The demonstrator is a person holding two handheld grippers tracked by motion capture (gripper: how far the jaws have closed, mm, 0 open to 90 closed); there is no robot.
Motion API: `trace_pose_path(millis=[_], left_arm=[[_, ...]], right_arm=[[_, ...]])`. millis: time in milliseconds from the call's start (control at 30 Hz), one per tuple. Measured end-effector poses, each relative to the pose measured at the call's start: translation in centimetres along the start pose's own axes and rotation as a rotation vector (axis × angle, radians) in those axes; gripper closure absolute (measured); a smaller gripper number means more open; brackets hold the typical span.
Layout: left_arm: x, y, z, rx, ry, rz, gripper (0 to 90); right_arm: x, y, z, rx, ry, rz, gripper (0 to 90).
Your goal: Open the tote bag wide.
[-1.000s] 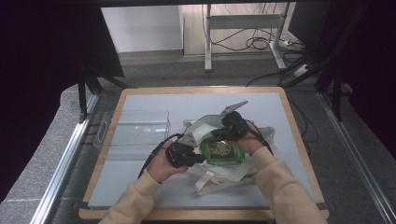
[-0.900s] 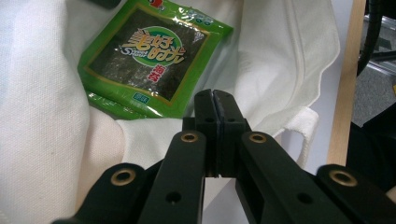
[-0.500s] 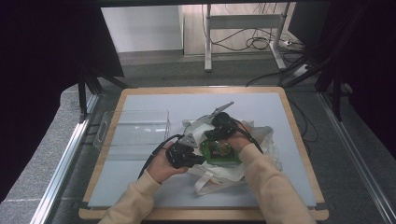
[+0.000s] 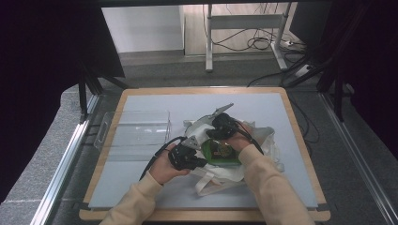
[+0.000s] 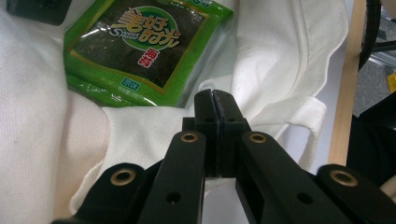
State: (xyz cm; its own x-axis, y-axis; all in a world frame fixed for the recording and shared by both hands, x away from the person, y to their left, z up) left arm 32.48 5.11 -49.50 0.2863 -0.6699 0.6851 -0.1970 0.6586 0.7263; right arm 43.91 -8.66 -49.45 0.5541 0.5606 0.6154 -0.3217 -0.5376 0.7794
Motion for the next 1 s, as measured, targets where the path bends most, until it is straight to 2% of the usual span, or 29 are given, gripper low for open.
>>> trace_pose_path(millis=[200, 400, 467, 633, 867, 1000], left_arm=[[0.0, -0.1, 0.0, 0.002, 0.001, -0.002, 89.7], [0.0, -0.1, 0.0, 0.001, 0.004, -0.004, 89.8], [-0.1, -0.1, -0.1, 0.000, -0.003, -0.002, 89.8], [-0.2, -0.2, -0.1, -0.003, 0.002, -0.009, 89.8], [-0.2, -0.5, 0.0, -0.011, 0.001, -0.023, 89.8], [-0.2, -0.6, -0.1, -0.012, 0.004, -0.024, 89.8]], right_arm=[[-1.2, 0.4, -0.1, 0.025, -0.013, -0.033, 89.5], [-1.3, -0.7, -0.5, 0.046, 0.003, -0.057, 89.5], [-1.1, -1.1, -0.6, 0.040, 0.015, -0.052, 89.5], [-0.6, -1.8, -0.4, 0.015, 0.008, -0.020, 89.6], [-0.2, -1.8, 0.1, -0.014, -0.006, 0.019, 89.5], [-0.2, -1.9, 0.4, -0.013, -0.013, 0.027, 89.6]])
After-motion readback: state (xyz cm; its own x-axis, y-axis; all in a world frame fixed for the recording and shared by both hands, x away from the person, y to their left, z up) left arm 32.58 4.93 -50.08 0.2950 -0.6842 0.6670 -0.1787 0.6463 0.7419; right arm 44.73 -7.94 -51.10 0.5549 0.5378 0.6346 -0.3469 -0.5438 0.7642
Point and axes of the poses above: each handheld gripper's, and its own axes: y roughly backward along the jaws, x roughly out of its top, z roughly to its right, the point moved 3 cm from there along -y, roughly forward along the jaws, and after that the axes turned 9 degrees about -y, right-handed, at the moved point
